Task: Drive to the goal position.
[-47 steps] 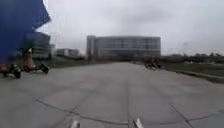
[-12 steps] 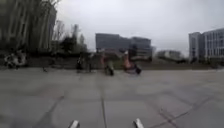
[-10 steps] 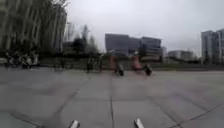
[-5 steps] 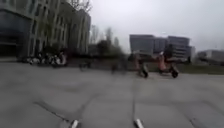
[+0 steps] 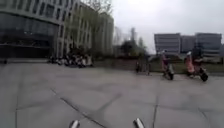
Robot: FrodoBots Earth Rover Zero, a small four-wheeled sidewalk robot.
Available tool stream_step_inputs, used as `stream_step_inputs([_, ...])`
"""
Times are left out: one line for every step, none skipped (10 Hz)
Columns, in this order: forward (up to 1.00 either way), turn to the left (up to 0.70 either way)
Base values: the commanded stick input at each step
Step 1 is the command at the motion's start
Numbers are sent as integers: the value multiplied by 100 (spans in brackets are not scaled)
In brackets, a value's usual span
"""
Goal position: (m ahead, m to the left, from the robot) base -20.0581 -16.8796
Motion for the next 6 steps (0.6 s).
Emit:
stream_step_inputs([0, 4])
stream_step_inputs([0, 4])
stream_step_inputs([0, 4])
stream_step_inputs([0, 4])
stream_step_inputs([0, 4])
stream_step_inputs([0, 4])
